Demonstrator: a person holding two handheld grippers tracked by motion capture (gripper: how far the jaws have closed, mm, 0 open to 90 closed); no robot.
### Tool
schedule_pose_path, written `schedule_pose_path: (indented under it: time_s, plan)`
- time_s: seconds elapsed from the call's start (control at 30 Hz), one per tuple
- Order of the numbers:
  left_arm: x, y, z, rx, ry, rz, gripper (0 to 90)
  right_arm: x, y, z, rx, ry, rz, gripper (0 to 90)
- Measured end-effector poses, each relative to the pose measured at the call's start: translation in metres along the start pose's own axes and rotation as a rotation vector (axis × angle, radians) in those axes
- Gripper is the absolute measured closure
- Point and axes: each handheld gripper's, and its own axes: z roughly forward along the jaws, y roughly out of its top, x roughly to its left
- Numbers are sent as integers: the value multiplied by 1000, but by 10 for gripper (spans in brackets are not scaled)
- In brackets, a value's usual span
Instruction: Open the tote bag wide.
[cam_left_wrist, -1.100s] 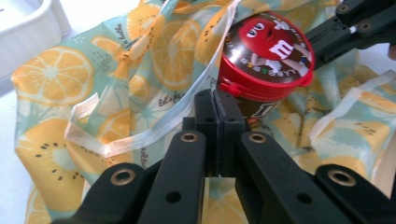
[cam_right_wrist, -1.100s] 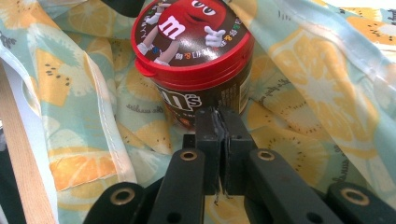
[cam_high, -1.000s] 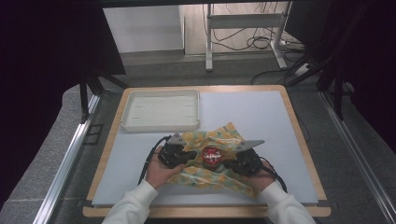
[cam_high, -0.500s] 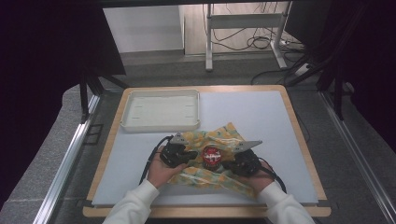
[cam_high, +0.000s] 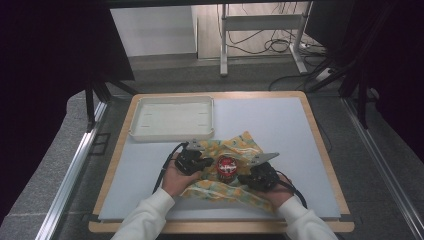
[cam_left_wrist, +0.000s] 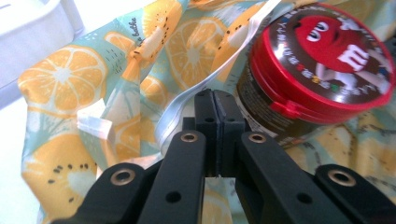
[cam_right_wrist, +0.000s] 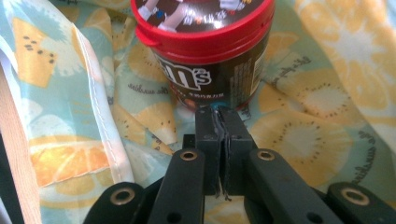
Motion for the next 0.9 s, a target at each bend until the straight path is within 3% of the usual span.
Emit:
schedule_pose_path:
  time_s: [0.2,0.6,0.9]
  plan:
    - [5,4,13,13,15,0,900,3,-4,3,20,8,-3,868]
    - [13,12,24,23,33,-13,900,9,-10,6,53,31,-21,868]
    - [24,13,38,37,39,-73,900,19,-18,5,70,51,-34,873]
